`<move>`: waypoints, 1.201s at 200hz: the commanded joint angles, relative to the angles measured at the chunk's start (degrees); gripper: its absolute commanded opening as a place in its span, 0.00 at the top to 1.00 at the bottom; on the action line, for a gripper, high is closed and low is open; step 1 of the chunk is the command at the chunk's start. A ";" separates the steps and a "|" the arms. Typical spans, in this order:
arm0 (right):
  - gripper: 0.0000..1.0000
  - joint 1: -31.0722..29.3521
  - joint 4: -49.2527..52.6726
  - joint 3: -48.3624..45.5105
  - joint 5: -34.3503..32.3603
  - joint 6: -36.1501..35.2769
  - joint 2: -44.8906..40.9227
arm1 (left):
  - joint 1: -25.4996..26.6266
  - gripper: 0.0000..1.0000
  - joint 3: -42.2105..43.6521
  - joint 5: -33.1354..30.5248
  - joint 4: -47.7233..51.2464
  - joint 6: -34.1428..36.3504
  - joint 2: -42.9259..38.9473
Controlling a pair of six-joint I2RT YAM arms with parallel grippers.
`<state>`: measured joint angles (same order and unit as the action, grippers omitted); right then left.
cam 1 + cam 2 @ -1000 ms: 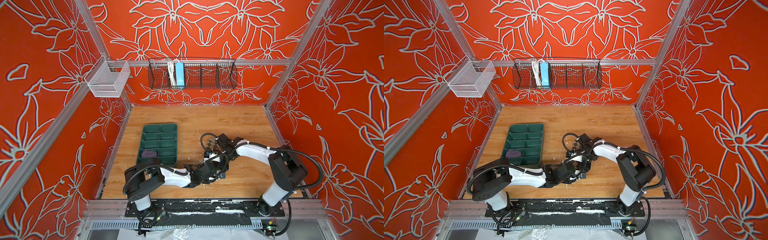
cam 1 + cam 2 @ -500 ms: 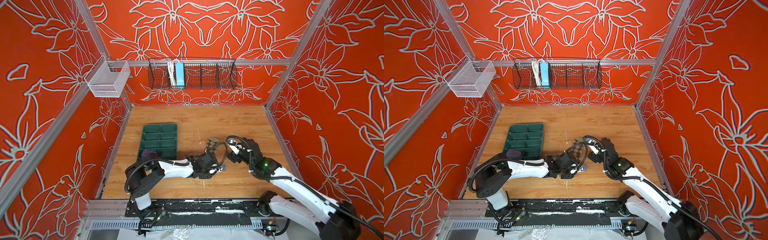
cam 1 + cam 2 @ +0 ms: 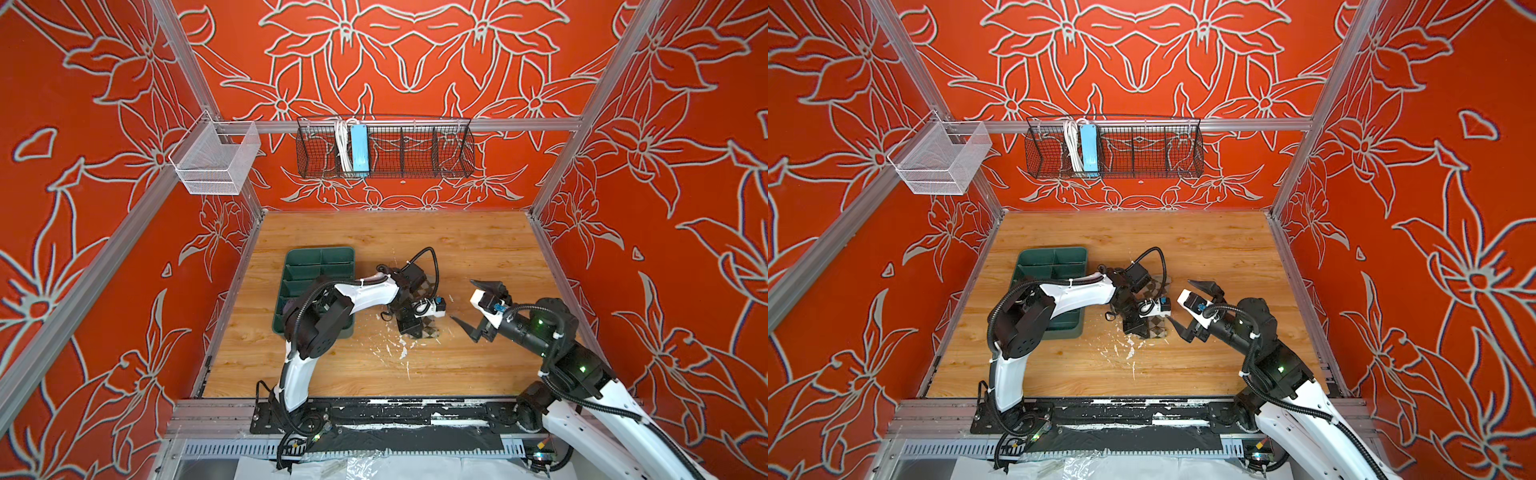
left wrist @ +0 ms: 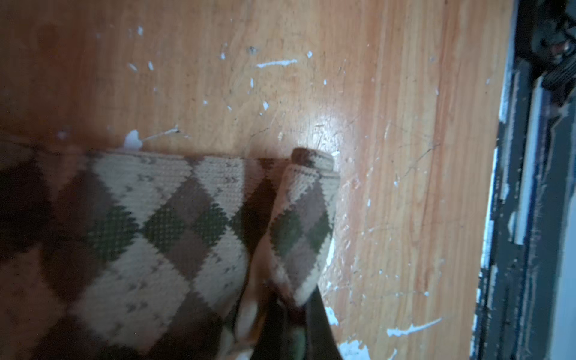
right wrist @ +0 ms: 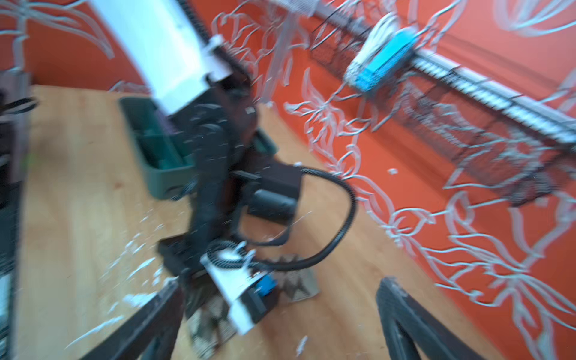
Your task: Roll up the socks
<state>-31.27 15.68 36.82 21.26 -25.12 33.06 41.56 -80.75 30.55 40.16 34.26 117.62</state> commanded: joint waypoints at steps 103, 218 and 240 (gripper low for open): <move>0.52 -23.76 0.85 -0.54 -34.20 -13.11 34.82 | -2.27 1.00 -3.80 2.72 9.79 -2.70 8.64; 0.92 -23.58 -8.75 -1.32 -35.20 -14.57 53.17 | -2.35 0.88 -2.12 1.95 8.26 -3.53 4.96; 1.00 -23.33 -5.43 -0.84 -32.79 -14.08 53.25 | -2.36 0.78 -0.50 0.95 6.10 -4.89 1.07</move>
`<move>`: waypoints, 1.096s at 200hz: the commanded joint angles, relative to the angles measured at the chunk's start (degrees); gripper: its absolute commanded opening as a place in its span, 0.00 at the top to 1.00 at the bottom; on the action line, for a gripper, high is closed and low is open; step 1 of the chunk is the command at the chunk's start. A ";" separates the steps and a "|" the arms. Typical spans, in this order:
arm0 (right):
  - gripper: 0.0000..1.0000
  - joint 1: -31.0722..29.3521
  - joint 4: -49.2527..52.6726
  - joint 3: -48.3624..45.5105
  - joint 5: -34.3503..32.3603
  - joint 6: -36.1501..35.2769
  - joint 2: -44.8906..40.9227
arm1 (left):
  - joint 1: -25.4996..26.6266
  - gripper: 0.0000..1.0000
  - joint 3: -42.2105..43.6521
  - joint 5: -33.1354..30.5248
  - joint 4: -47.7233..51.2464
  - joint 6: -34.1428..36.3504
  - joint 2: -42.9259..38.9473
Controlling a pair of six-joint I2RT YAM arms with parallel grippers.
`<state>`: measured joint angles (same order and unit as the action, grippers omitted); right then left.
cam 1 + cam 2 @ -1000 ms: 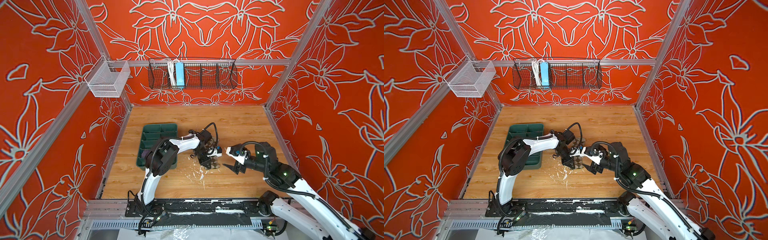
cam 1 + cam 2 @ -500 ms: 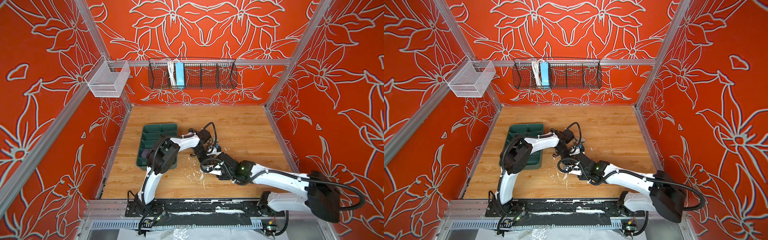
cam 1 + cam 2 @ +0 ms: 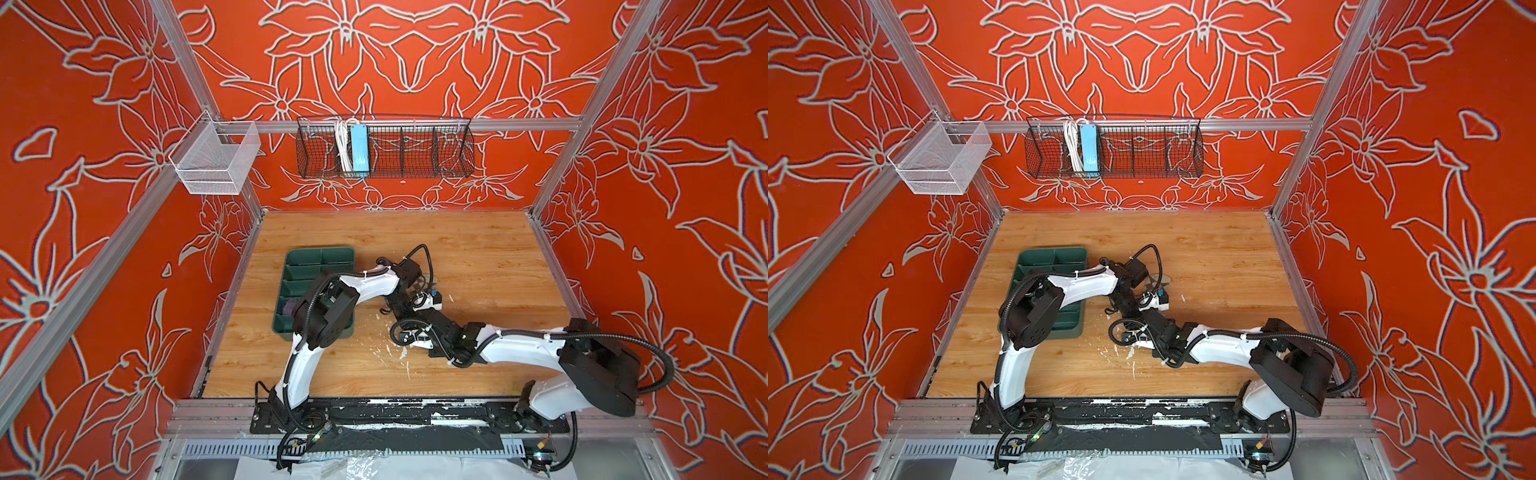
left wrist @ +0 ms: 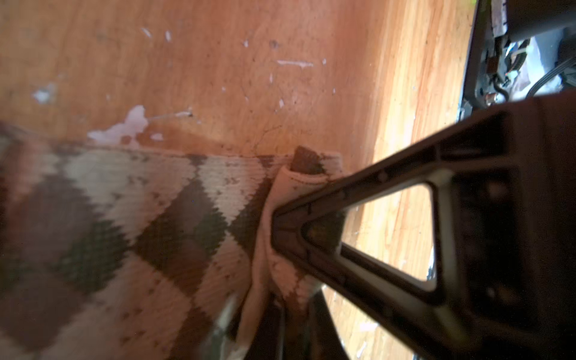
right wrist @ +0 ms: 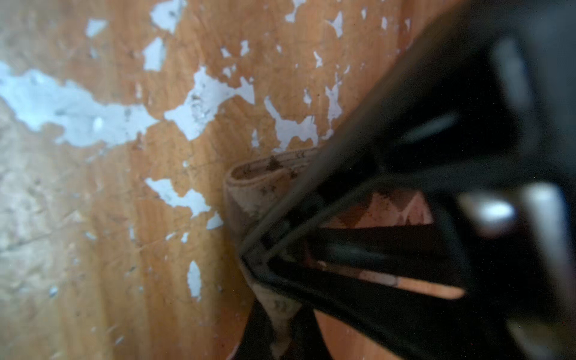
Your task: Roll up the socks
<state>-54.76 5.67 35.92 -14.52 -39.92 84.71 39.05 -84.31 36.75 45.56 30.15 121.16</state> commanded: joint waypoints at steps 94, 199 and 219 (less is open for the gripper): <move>1.00 8.98 24.88 9.24 31.69 6.44 2.30 | -4.94 0.54 21.31 -28.61 -21.47 -18.30 -37.86; 0.92 19.68 32.83 20.59 41.40 5.37 15.55 | 3.97 0.42 43.43 -24.03 -31.21 6.20 -70.06; 0.92 20.04 32.83 21.90 40.51 5.38 17.74 | 13.28 0.42 44.35 -33.99 -32.23 11.41 -62.27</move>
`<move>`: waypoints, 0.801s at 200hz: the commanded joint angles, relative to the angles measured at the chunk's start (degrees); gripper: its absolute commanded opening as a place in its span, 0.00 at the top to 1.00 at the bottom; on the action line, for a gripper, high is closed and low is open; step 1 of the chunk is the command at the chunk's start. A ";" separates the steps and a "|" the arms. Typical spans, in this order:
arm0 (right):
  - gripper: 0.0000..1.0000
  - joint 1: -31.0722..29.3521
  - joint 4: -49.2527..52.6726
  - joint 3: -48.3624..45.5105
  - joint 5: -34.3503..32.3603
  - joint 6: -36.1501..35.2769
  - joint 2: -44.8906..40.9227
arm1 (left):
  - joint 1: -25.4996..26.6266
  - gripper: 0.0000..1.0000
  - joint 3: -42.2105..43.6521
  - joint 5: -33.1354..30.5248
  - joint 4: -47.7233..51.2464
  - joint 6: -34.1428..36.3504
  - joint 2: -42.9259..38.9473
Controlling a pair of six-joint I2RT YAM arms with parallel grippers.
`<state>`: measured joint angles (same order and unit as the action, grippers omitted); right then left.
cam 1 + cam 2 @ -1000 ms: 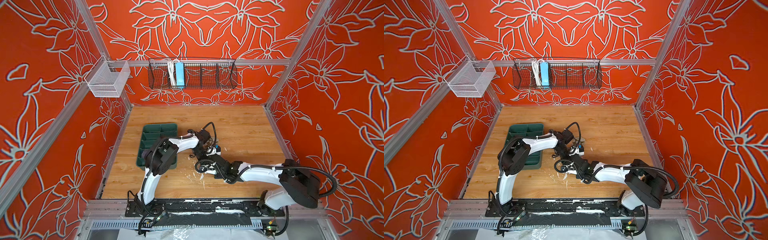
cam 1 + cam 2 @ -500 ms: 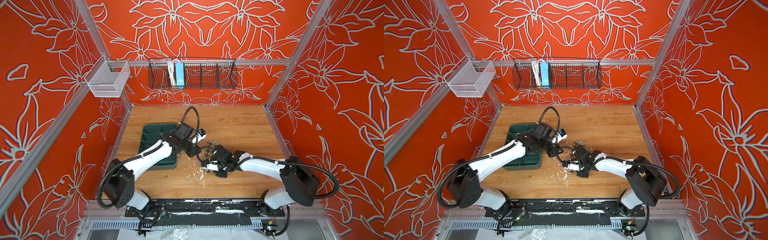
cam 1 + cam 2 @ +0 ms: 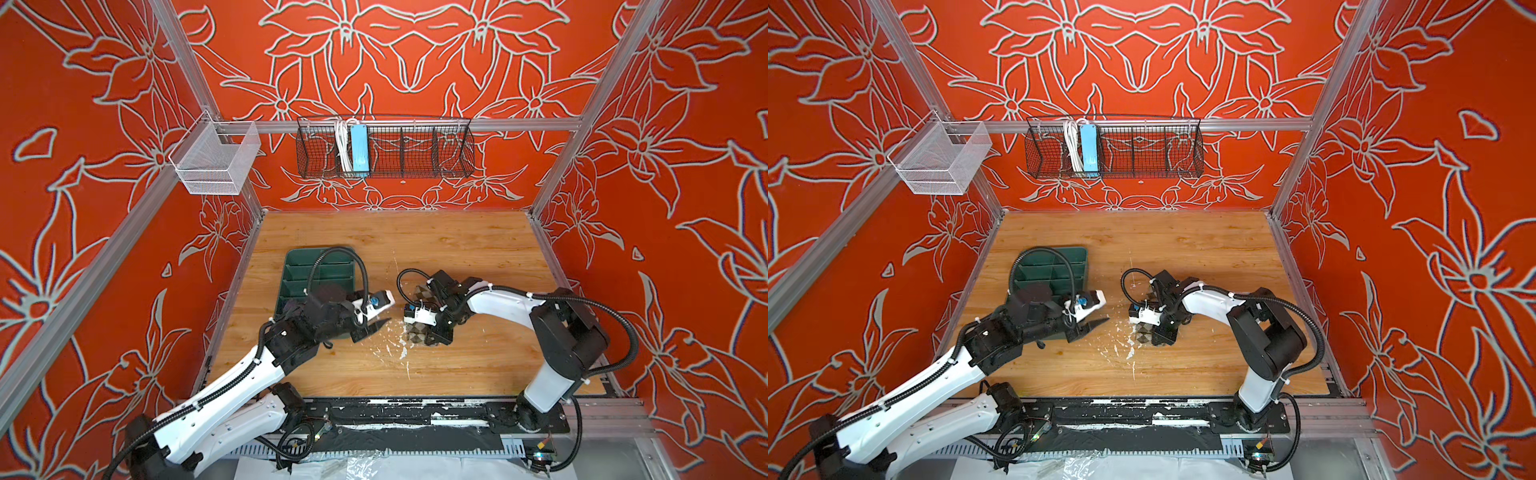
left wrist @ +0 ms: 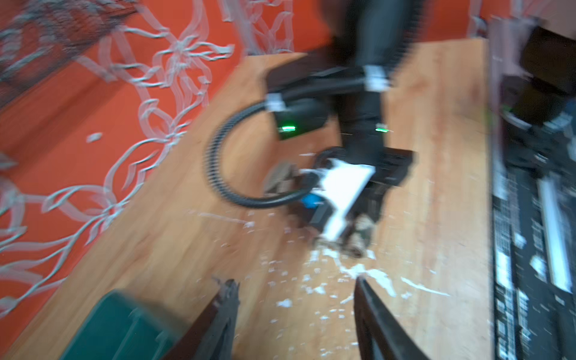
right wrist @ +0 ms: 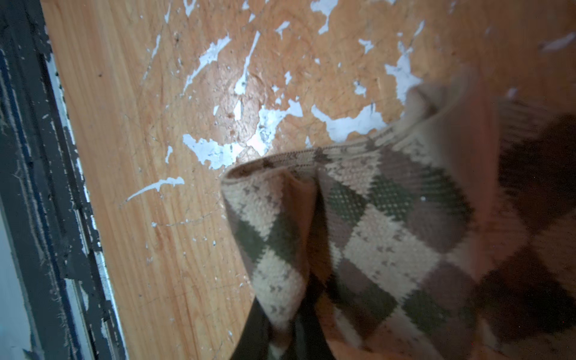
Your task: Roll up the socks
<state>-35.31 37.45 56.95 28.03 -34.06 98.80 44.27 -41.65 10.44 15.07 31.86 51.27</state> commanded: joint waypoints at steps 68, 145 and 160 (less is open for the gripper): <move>0.87 0.63 2.10 2.47 -1.26 -1.01 5.08 | 18.28 0.46 2.46 -25.40 -25.88 10.07 36.94; 0.87 0.72 3.27 2.75 0.36 -1.39 4.40 | 18.57 0.68 0.02 -36.00 -31.99 10.32 48.51; 0.86 1.14 1.48 2.32 -0.87 -0.03 2.62 | 18.57 0.83 -0.14 -35.61 -28.89 9.14 48.17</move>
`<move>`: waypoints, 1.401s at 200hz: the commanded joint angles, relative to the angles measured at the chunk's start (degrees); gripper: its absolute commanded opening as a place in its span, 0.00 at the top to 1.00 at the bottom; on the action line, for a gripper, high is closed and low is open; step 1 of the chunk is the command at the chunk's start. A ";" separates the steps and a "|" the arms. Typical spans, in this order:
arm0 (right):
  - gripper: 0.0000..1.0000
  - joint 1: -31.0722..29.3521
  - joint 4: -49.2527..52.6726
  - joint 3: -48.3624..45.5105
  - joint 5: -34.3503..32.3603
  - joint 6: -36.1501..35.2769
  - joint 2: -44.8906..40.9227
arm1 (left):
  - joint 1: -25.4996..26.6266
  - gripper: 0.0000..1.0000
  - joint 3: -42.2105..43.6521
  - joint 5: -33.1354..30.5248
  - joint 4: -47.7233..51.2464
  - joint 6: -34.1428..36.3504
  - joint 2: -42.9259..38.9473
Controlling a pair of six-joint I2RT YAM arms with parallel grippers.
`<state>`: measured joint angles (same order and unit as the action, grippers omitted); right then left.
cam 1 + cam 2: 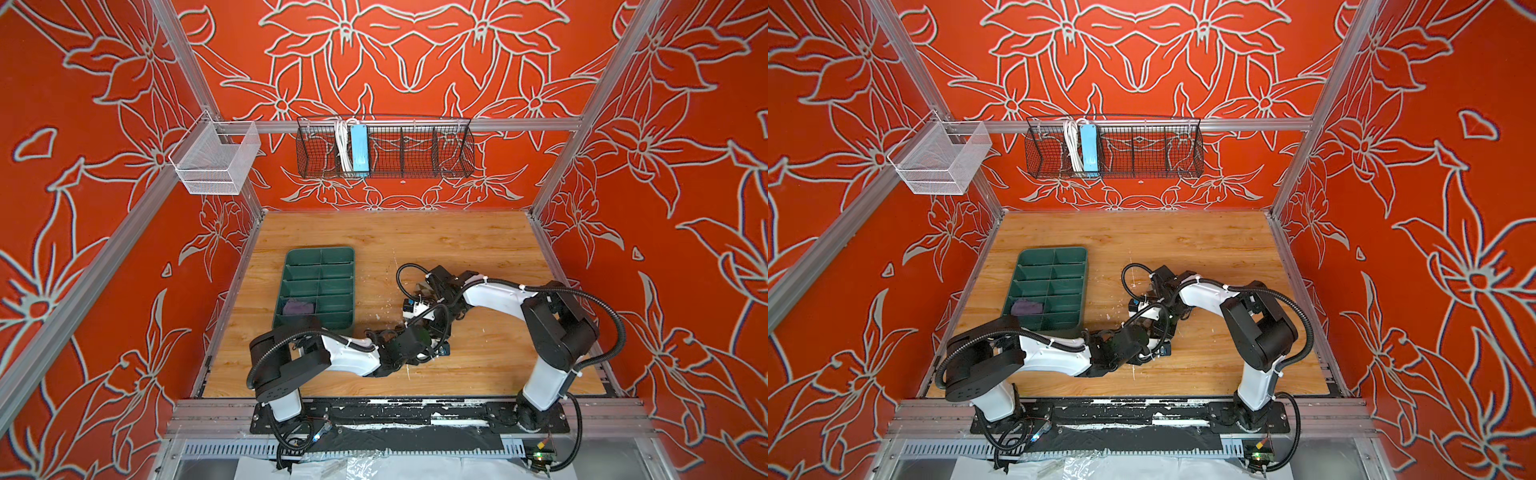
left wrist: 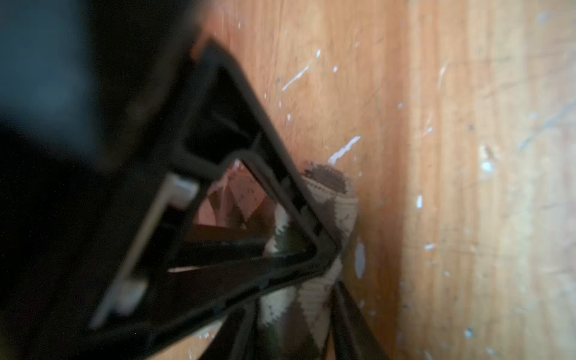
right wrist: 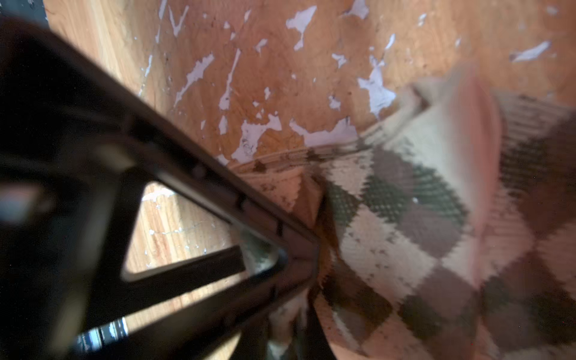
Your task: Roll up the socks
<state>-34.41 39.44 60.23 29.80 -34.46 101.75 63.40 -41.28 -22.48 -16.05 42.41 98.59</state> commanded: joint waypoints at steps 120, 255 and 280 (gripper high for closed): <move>0.45 9.20 -27.05 -19.62 -27.79 17.33 -49.72 | -12.65 0.95 -26.12 35.86 51.38 -8.63 11.33; 0.43 -10.70 -14.90 -26.28 -25.36 -13.40 -53.89 | -25.32 0.93 -44.22 58.05 68.81 -12.98 25.39; 0.41 -14.52 -27.29 -27.87 -31.36 -11.48 -43.01 | -25.58 0.93 -44.50 58.50 69.01 -12.97 25.69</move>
<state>-46.68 22.37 34.48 6.50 -45.21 51.86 38.22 -86.50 36.40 49.01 29.36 121.82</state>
